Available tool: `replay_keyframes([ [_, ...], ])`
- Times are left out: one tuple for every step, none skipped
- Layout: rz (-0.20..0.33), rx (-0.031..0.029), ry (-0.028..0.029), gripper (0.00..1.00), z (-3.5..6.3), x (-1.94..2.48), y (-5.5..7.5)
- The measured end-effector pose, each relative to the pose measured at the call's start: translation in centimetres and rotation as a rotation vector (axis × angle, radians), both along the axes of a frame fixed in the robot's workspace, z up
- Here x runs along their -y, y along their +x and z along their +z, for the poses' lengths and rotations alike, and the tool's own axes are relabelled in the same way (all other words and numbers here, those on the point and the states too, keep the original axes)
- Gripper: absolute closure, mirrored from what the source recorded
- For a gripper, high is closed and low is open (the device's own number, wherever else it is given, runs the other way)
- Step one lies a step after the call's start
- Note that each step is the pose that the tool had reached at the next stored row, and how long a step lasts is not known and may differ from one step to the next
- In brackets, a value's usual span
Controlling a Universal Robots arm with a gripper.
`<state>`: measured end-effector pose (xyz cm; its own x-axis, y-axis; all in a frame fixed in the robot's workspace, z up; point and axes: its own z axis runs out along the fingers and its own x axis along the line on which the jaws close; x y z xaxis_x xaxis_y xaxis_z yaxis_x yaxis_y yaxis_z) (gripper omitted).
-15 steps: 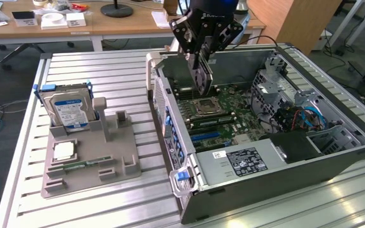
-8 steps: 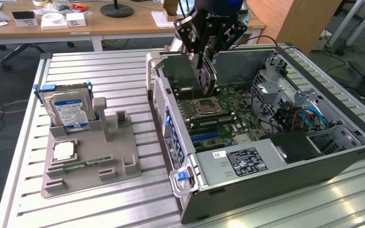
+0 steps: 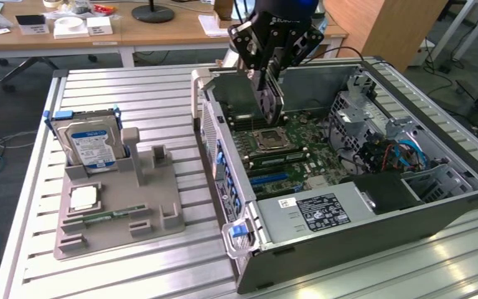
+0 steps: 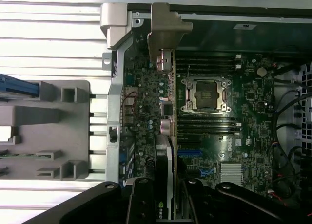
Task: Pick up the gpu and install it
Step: 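Pick up the gpu and move the gpu toward the slot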
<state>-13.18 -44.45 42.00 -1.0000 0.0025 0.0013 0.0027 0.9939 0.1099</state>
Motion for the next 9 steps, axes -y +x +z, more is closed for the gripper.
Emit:
replay_keyframes([
  [0.0,0.0,0.0,0.73,0.0,0.0,0.1],
  [0.0,0.0001,-0.0001,0.73,0.0,0.0,0.3],
  [0.0,0.0,0.0,0.73,0.0,0.0,0.5],
  [0.0,0.0,-0.0001,0.73,0.0,0.0,0.7],
  [0.0,-0.0001,-0.0001,0.73,0.01,0.0,0.9],
  [0.0,0.0,0.0,0.73,0.0,0.0,1.1],
  [0.0,0.0,0.0,0.73,0.0,0.0,1.3],
  [0.0,0.0,0.0,0.73,0.0,0.0,1.5],
  [0.0,0.0,0.0,0.73,0.0,0.0,1.6],
])
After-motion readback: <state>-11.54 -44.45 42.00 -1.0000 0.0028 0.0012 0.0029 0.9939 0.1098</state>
